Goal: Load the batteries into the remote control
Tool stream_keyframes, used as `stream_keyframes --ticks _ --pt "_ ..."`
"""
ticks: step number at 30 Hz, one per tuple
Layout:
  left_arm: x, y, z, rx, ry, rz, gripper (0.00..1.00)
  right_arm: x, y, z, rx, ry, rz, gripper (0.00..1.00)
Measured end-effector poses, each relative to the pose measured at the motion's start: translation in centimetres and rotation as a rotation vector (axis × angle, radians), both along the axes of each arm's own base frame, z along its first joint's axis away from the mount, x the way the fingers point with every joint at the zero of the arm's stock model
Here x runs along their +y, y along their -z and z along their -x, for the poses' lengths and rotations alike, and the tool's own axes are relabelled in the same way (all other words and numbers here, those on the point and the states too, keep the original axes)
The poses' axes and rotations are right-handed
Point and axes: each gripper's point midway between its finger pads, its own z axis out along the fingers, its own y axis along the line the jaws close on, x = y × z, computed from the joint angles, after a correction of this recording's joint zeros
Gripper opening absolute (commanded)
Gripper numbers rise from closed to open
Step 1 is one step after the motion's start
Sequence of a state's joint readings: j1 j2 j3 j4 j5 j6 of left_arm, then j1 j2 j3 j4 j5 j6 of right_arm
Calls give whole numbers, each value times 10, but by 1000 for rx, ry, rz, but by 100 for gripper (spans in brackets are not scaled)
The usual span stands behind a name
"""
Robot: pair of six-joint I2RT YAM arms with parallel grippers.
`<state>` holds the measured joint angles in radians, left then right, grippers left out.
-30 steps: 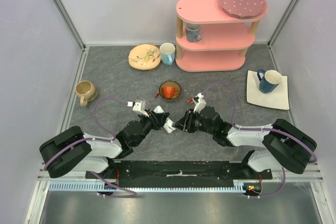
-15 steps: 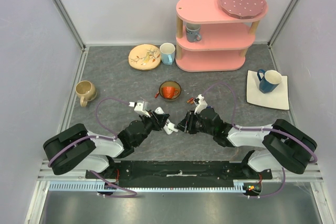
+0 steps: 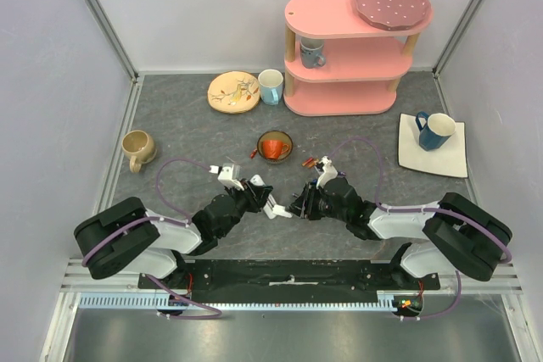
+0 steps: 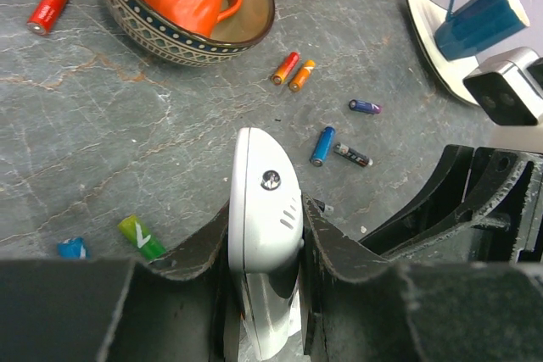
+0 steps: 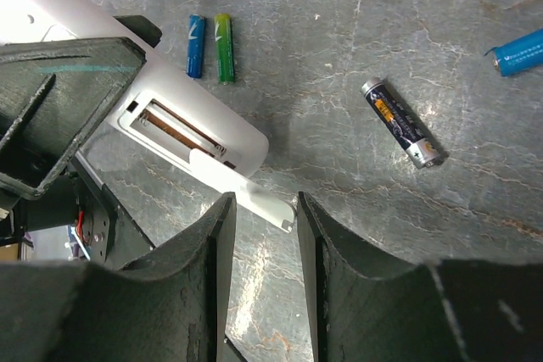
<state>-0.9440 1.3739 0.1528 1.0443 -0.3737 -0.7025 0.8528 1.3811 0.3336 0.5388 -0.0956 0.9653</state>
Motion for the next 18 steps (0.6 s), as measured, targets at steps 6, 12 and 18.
stream_keyframes --ticks 6,12,18 --pt "8 2 -2 7 -36 -22 2 -4 5 0 5 10 18 43" --pt "20 -11 -7 -14 -97 -19 2 -16 10 1 -2 24 69 48" --pt "37 -22 -9 -19 -160 -47 2 -24 -11 -9 -82 32 129 50"
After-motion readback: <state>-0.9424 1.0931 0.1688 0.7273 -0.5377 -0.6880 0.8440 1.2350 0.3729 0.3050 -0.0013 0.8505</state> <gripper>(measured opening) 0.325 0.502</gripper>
